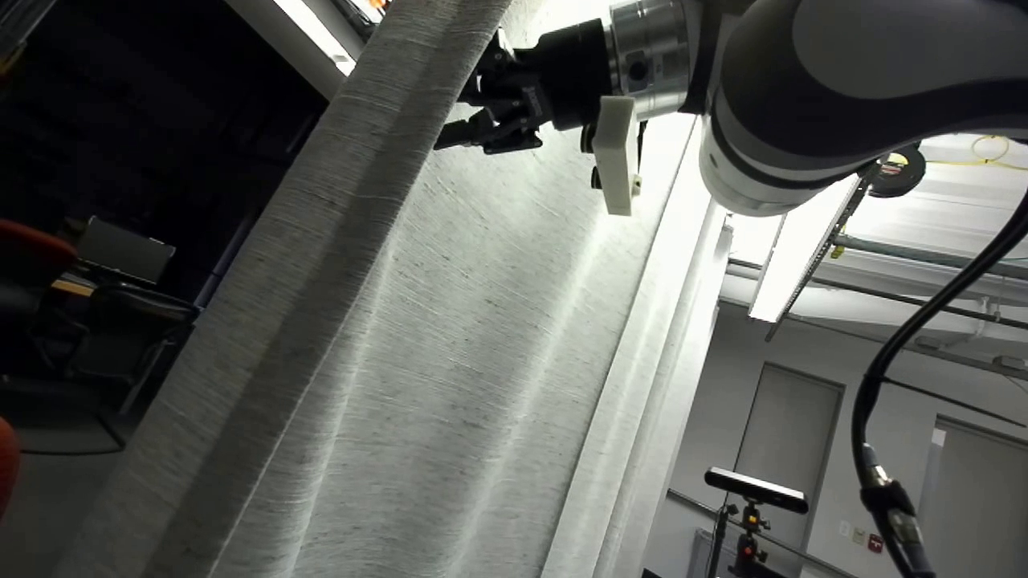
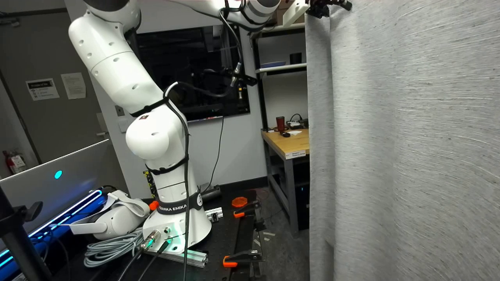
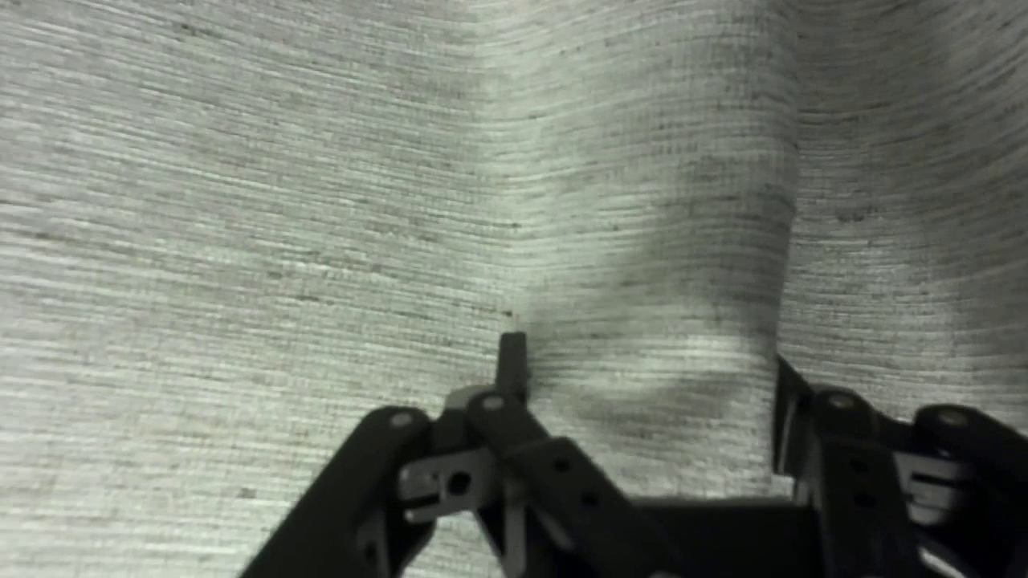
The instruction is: Move the curtain to the right
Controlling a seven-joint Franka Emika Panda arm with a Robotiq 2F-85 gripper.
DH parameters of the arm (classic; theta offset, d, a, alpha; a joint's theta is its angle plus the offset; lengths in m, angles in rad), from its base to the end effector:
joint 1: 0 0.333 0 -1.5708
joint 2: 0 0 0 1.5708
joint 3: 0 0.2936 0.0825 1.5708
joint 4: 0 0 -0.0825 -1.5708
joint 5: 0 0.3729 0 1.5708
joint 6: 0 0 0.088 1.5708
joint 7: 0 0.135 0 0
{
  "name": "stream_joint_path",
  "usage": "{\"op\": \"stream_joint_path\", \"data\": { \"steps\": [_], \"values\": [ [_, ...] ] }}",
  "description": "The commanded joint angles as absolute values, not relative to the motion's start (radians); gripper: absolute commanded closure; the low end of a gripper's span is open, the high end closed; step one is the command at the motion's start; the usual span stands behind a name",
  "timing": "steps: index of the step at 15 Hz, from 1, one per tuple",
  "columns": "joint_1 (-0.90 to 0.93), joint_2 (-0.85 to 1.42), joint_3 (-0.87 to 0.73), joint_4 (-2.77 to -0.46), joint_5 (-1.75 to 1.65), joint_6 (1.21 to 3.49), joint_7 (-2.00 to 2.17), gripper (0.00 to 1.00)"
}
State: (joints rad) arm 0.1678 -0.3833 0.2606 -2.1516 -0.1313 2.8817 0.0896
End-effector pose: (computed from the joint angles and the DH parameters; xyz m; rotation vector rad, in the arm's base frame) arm 0.4547 0.2390 0.6546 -2.5233 -0.6260 -1.6066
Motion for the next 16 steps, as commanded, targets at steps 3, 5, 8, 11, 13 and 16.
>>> {"op": "stream_joint_path", "data": {
  "steps": [3, 5, 8, 11, 13, 16],
  "values": [
    [0.114, -0.412, 0.273, -2.189, -0.143, 2.932, 0.104, 0.81],
    [0.105, -0.409, 0.265, -2.183, -0.141, 2.915, 0.098, 0.96],
    [0.086, -0.383, 0.247, -2.157, -0.14, 2.892, 0.086, 1.0],
    [0.074, -0.336, 0.206, -2.113, -0.128, 2.854, 0.066, 1.0],
    [0.037, -0.302, 0.179, -2.08, -0.14, 2.831, 0.074, 1.0],
    [-0.023, -0.269, 0.094, -2.049, -0.124, 2.782, 0.075, 1.0]
  ]
}}
